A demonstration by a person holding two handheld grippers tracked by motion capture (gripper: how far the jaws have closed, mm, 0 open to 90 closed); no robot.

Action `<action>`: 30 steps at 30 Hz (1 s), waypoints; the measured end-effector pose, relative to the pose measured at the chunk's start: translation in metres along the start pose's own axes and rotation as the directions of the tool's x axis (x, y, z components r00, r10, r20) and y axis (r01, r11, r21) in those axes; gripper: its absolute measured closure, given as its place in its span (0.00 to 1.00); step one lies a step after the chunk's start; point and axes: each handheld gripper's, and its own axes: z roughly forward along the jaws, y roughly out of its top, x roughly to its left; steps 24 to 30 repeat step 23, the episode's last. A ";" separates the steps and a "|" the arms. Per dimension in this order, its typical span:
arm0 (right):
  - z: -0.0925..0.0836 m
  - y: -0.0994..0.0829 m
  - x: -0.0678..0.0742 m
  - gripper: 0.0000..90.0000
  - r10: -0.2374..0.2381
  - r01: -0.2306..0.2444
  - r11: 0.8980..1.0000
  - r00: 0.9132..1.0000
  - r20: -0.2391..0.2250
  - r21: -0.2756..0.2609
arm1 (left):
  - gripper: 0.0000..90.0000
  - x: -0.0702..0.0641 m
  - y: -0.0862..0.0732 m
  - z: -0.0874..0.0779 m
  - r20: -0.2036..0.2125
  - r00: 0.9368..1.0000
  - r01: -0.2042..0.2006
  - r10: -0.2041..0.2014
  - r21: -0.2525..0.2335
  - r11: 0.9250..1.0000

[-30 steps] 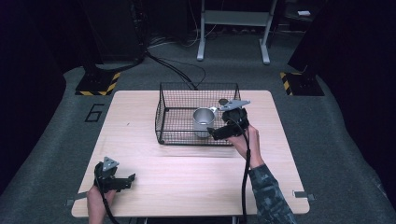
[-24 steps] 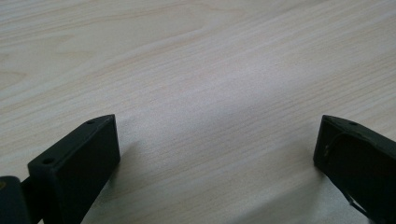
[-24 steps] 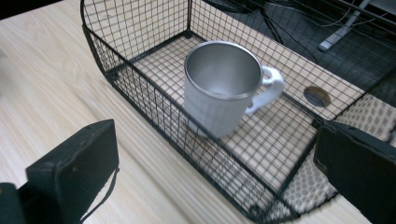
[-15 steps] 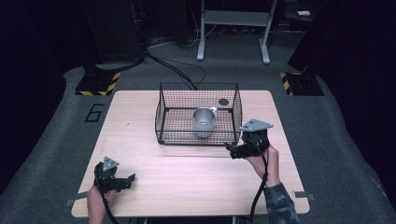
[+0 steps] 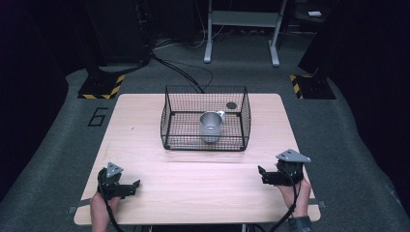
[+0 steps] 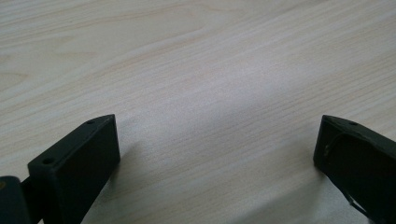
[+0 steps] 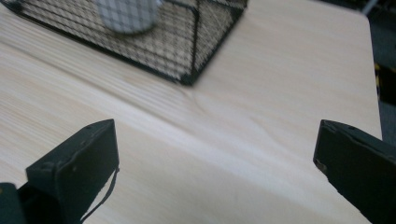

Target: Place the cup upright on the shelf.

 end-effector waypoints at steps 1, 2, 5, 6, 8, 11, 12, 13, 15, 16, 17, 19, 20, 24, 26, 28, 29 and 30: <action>0.001 -0.011 -0.005 0.00 0.029 -0.029 0.999 1.000 0.010 0.013 | 0.00 0.000 0.000 0.000 0.002 1.000 0.001 -0.001 0.000 1.000; 0.002 -0.020 -0.010 0.00 0.047 -0.047 0.999 0.999 0.019 0.020 | 0.00 0.000 0.000 0.000 0.002 1.000 0.002 -0.002 0.000 1.000; 0.007 -0.038 -0.017 0.00 0.094 -0.096 0.994 0.995 0.042 0.046 | 0.00 0.000 0.000 0.000 0.003 1.000 0.002 -0.002 0.000 1.000; 0.010 -0.046 -0.020 0.00 0.107 -0.110 0.992 0.993 0.049 0.062 | 0.00 0.000 0.000 0.000 0.003 1.000 0.001 -0.001 0.001 1.000; 0.014 -0.057 -0.024 0.00 0.128 -0.132 0.987 0.990 0.059 0.088 | 0.00 0.000 0.000 0.000 0.001 1.000 0.000 0.000 0.001 1.000; 0.021 -0.070 -0.028 0.00 0.149 -0.159 0.980 0.985 0.089 0.119 | 0.00 0.000 0.000 0.000 0.001 1.000 0.001 -0.001 0.001 1.000; 0.023 -0.074 -0.031 0.00 0.137 -0.149 0.980 0.986 0.097 0.133 | 0.00 0.000 0.000 0.000 0.001 1.000 0.001 -0.001 0.001 1.000; 0.025 -0.076 -0.030 0.00 0.147 -0.161 0.978 0.984 0.105 0.136 | 0.00 0.000 0.000 0.000 0.001 1.000 0.001 -0.001 0.001 1.000; 0.028 -0.080 -0.032 0.00 0.138 -0.155 0.976 0.984 0.115 0.154 | 0.00 0.000 0.000 0.000 0.001 1.000 0.004 -0.004 0.000 1.000; 0.029 -0.081 -0.033 0.00 0.158 -0.172 0.975 0.982 0.105 0.140 | 0.00 0.000 0.000 0.000 0.001 1.000 0.005 -0.005 0.000 1.000; 0.029 -0.082 -0.035 0.00 0.156 -0.170 0.976 0.982 0.103 0.138 | 0.00 0.000 0.000 0.000 0.003 1.000 0.006 -0.006 0.001 1.000; 0.031 -0.083 -0.037 0.00 0.177 -0.190 0.973 0.979 0.105 0.129 | 0.00 0.001 0.000 0.000 0.003 1.000 0.007 -0.007 0.001 1.000; 0.031 -0.082 -0.038 0.00 0.186 -0.199 0.971 0.977 0.108 0.130 | 0.00 0.001 0.000 0.000 0.004 1.000 0.007 -0.007 0.002 1.000; 0.034 -0.081 -0.040 0.00 0.177 -0.189 0.974 0.979 0.096 0.127 | 0.00 0.001 0.000 0.000 0.003 1.000 0.007 -0.007 0.001 1.000; 0.034 -0.081 -0.040 0.00 0.177 -0.189 0.974 0.979 0.096 0.127 | 0.00 0.001 0.000 0.000 0.003 1.000 0.007 -0.007 0.001 1.000; 0.034 -0.081 -0.040 0.00 0.177 -0.189 0.974 0.979 0.096 0.127 | 0.00 0.001 0.000 0.000 0.003 1.000 0.007 -0.007 0.001 1.000; 0.034 -0.081 -0.040 0.00 0.177 -0.189 0.974 0.979 0.096 0.127 | 0.00 0.001 0.000 0.000 0.003 1.000 0.007 -0.007 0.001 1.000; 0.034 -0.081 -0.040 0.00 0.177 -0.189 0.974 0.979 0.096 0.127 | 0.00 0.001 0.000 0.000 0.003 1.000 0.007 -0.007 0.001 1.000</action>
